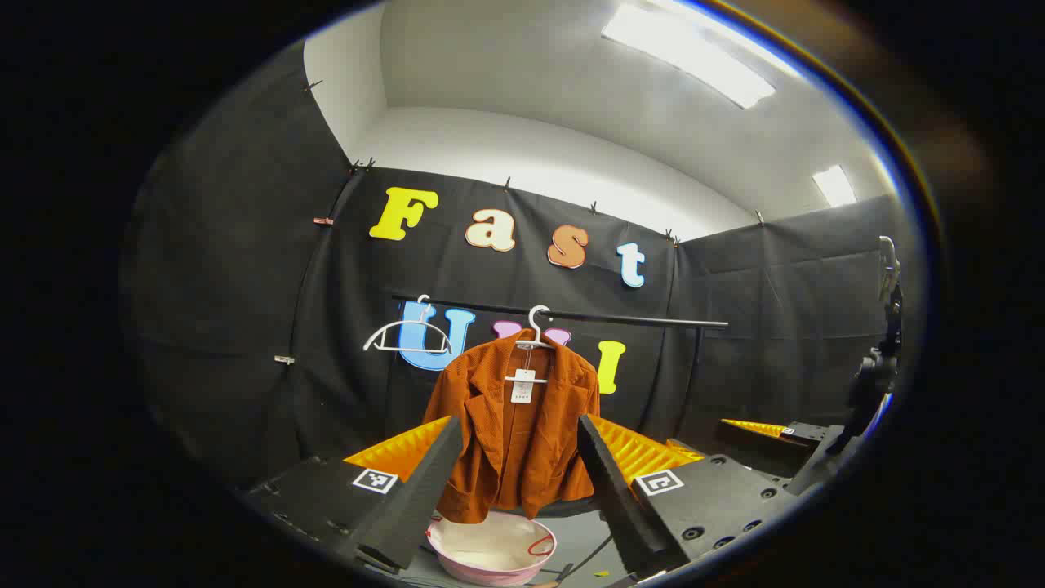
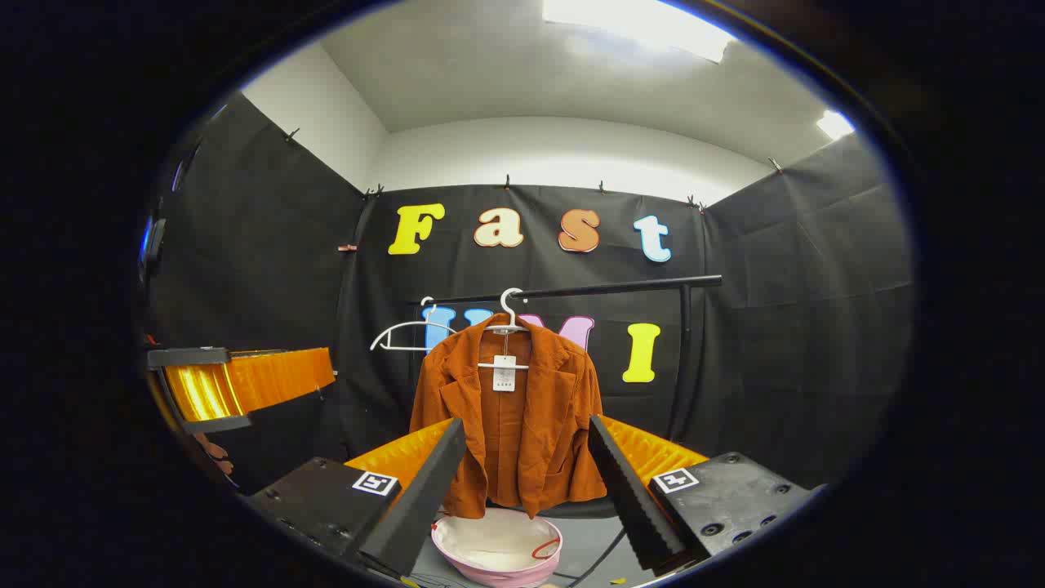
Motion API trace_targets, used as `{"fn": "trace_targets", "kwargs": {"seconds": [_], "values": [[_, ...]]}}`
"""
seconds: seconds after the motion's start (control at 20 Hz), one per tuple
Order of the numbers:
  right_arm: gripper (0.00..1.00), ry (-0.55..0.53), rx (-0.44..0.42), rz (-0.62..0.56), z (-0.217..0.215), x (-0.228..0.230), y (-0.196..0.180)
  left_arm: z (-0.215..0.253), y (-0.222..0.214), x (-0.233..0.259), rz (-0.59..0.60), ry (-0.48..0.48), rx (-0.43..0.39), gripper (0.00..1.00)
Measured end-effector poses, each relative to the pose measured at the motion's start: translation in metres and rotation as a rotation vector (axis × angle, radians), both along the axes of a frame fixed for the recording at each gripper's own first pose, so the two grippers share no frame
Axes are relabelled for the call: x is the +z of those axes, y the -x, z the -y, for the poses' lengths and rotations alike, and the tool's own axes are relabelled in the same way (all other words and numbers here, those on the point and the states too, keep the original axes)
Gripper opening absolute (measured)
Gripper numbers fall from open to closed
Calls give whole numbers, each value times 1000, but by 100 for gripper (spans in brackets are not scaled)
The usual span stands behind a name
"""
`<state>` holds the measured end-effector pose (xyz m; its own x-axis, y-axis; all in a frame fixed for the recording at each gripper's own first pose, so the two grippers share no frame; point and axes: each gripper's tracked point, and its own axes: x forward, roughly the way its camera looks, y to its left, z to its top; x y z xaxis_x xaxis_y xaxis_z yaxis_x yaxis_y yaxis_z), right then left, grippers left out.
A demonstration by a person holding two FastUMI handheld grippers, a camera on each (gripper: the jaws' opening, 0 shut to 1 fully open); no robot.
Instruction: Grasp the clothes on the hanger with both hands and then place them into the laundry hamper below.
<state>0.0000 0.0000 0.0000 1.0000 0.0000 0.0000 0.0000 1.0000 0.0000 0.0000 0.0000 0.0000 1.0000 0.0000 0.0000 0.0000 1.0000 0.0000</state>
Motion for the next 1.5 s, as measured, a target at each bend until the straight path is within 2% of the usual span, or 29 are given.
{"fn": "trace_targets", "kwargs": {"seconds": [0.25,0.45,0.5,1.5], "values": [[97,-1,16,-15,2,-1,0,8,-4,-2,-8,1,0,90],[99,-8,16,-17,3,0,-2,13,-3,-6,-18,-12,-9,90],[97,-8,16,-16,4,1,-2,13,-3,-6,-18,-10,-11,90],[97,-36,-3,11,-2,16,6,3,3,-8,-29,-22,-23,90]]}}
